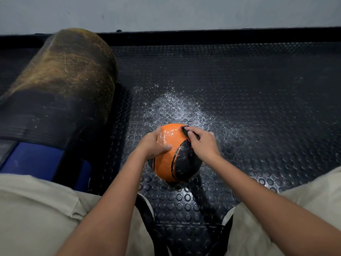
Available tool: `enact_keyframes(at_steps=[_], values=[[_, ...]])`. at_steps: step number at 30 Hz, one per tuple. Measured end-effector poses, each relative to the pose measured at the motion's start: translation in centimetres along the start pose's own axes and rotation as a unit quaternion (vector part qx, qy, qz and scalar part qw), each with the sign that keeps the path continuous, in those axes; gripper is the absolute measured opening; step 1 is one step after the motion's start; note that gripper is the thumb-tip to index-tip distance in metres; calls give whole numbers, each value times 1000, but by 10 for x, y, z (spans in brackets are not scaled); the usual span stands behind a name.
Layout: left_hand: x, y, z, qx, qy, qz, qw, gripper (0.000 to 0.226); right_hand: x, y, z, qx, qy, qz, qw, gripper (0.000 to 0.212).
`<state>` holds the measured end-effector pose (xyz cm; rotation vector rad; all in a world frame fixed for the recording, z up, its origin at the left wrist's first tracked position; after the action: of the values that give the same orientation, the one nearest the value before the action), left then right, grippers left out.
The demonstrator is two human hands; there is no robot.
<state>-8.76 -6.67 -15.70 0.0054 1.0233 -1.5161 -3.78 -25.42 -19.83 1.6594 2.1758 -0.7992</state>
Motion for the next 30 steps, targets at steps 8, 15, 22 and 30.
enact_keyframes(at_steps=[8,15,22,30], values=[[11,-1,18,-18,3,-30,999,108,-7,2,23,103,36,64,992,29],[25,-3,8,-34,47,67,996,134,1,3,6,-38,-19,27,999,29],[22,-2,9,-12,72,61,995,127,-4,4,21,62,32,58,996,28],[14,-3,2,-6,22,72,997,136,-11,2,23,26,43,39,998,28]])
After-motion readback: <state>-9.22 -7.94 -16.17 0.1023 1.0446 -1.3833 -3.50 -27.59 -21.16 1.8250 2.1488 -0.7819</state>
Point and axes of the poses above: each hand's wrist, its own y-axis towards the middle knuckle, its own x-axis out of the palm, z = x × y, the point moved 2 cm from there along y, towards the middle knuckle, and after that the axes turned 4 degrees about -z, right-handed, at the moved point
